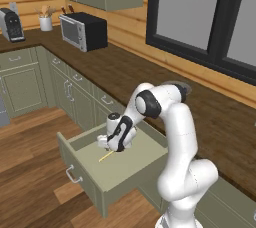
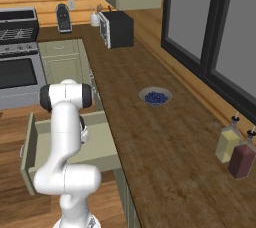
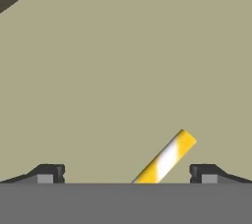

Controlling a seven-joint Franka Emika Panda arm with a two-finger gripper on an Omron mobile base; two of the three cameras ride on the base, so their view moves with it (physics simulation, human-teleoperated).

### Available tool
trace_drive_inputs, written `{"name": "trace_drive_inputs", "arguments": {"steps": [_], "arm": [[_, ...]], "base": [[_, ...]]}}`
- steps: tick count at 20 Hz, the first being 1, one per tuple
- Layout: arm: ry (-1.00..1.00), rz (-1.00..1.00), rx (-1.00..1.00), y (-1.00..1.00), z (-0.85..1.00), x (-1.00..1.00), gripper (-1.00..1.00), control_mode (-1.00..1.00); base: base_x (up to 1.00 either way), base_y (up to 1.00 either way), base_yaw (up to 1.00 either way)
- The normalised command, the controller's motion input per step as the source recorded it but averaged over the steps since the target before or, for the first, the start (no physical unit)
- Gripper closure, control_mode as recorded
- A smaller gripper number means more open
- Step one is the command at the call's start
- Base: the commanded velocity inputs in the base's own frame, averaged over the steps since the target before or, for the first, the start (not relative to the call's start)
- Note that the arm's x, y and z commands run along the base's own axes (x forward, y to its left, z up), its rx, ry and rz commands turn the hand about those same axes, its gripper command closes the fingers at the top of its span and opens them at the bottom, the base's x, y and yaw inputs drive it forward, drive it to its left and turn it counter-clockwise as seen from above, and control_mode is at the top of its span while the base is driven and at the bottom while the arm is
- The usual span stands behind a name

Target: Take a straw from the drawer in front and place it inside the glass cup on the dining counter.

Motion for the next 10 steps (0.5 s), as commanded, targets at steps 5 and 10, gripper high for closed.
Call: {"name": "trace_drive_inputs", "arguments": {"steps": [5, 10], "arm": [[0.01, 0.00, 0.02, 0.00, -0.46, 0.09, 1.00, -1.00], [0.01, 0.00, 0.01, 0.00, -0.46, 0.00, 1.00, -1.00]], "base": [[0.00, 0.00, 0.00], [0.00, 0.00, 0.00]]}}
